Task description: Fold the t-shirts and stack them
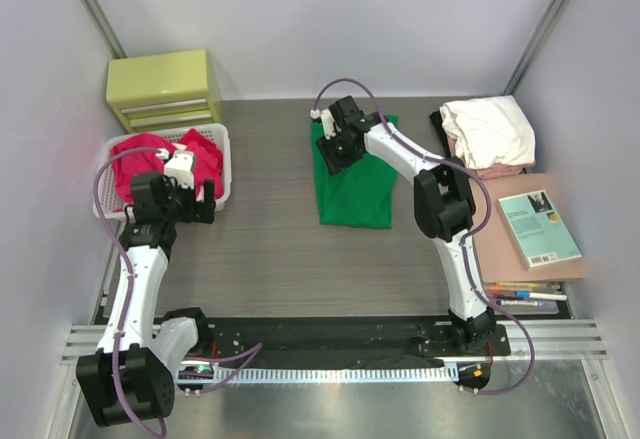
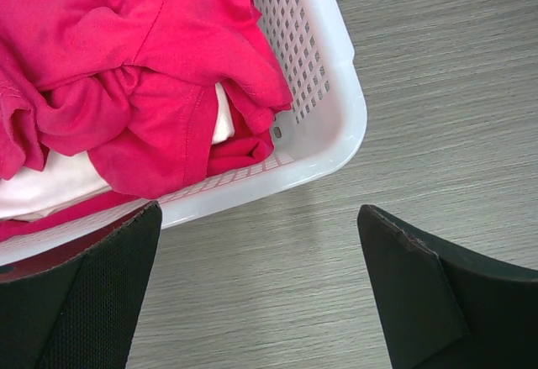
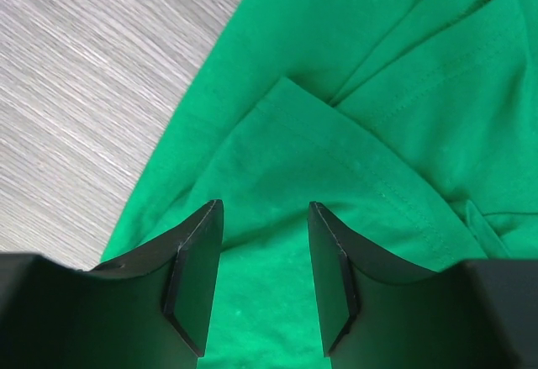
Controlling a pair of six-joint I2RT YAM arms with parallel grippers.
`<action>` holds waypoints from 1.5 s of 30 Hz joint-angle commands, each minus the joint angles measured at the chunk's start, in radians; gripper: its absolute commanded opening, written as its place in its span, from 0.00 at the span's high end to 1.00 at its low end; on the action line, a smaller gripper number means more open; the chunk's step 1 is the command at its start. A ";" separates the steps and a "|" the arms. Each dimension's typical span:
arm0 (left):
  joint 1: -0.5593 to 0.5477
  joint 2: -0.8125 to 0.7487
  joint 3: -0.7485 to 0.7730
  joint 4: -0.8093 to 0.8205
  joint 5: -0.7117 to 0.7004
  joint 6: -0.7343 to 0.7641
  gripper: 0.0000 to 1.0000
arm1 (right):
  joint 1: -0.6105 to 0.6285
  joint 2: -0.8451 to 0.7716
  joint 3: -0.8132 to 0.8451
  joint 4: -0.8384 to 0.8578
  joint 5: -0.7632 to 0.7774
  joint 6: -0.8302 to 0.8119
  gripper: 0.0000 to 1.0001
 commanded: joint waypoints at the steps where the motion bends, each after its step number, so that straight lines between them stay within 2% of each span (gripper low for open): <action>1: -0.004 -0.012 0.012 0.008 0.013 0.015 0.00 | 0.007 0.026 0.081 0.030 0.006 -0.010 0.50; 13: -0.004 -0.012 0.013 0.003 0.012 0.018 0.00 | 0.004 0.125 0.129 0.027 0.000 -0.016 0.51; 15: -0.004 -0.014 0.012 0.003 0.013 0.018 0.00 | 0.003 0.128 0.117 0.033 0.003 -0.014 0.77; 17: -0.004 -0.014 0.012 0.003 0.016 0.019 0.00 | 0.003 0.125 0.106 0.045 0.000 -0.011 0.99; 27: -0.004 -0.011 0.012 0.002 0.019 0.019 0.00 | 0.010 0.067 0.069 0.074 -0.066 -0.014 0.99; 45: -0.004 -0.004 0.013 0.002 0.026 0.015 0.00 | 0.136 -0.123 -0.029 0.114 -0.062 -0.042 0.99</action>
